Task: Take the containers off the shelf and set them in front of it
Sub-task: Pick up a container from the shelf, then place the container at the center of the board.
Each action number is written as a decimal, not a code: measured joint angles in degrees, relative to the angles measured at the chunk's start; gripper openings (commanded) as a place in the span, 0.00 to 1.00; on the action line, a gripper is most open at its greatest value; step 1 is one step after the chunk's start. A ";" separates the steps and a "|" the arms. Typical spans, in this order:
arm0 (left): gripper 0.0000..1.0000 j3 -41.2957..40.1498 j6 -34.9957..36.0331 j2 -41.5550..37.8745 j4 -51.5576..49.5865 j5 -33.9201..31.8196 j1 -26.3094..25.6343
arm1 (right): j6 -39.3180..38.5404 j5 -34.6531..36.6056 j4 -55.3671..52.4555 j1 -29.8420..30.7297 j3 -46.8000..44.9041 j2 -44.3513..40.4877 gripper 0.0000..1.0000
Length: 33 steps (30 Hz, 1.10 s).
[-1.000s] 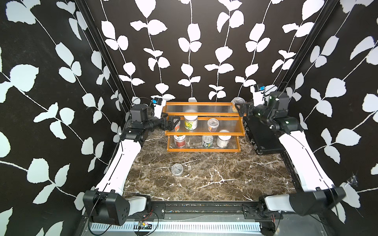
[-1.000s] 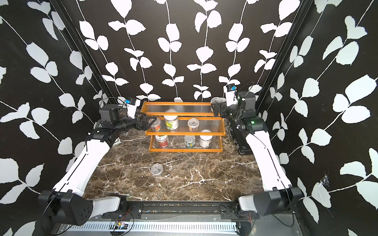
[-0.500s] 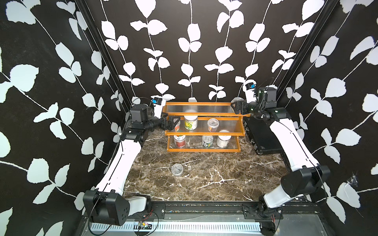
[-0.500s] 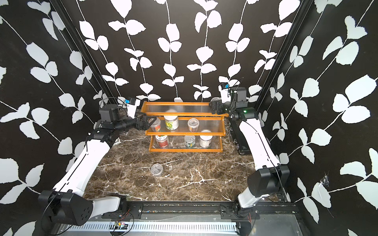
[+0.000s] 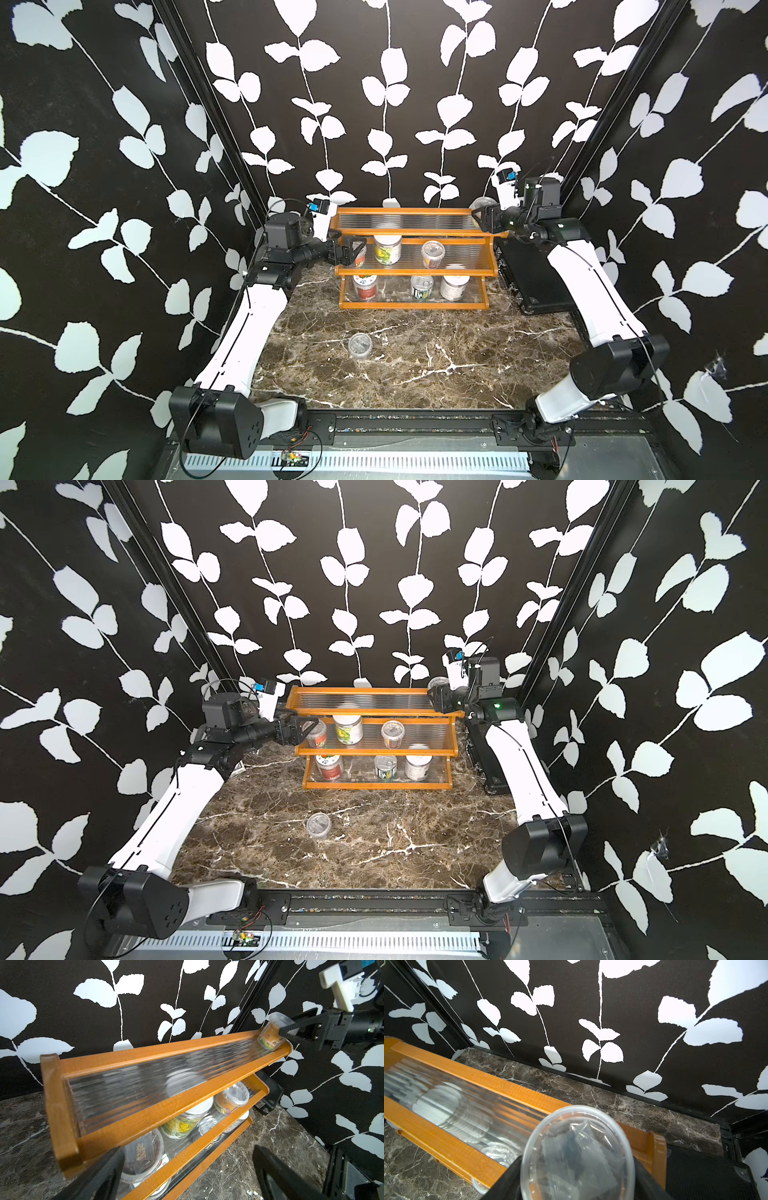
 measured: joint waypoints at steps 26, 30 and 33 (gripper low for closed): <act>0.99 0.09 3.02 -0.04 -3.93 1.05 0.00 | -0.83 -13.40 14.32 31.04 -39.01 -22.12 0.60; 0.98 -0.02 3.17 -0.59 -4.74 0.76 0.00 | -3.50 -12.61 20.55 37.64 -44.63 -15.32 0.60; 0.98 -0.72 3.67 -1.97 -5.25 0.22 0.00 | -5.22 -12.22 24.15 40.04 -46.47 -8.81 0.60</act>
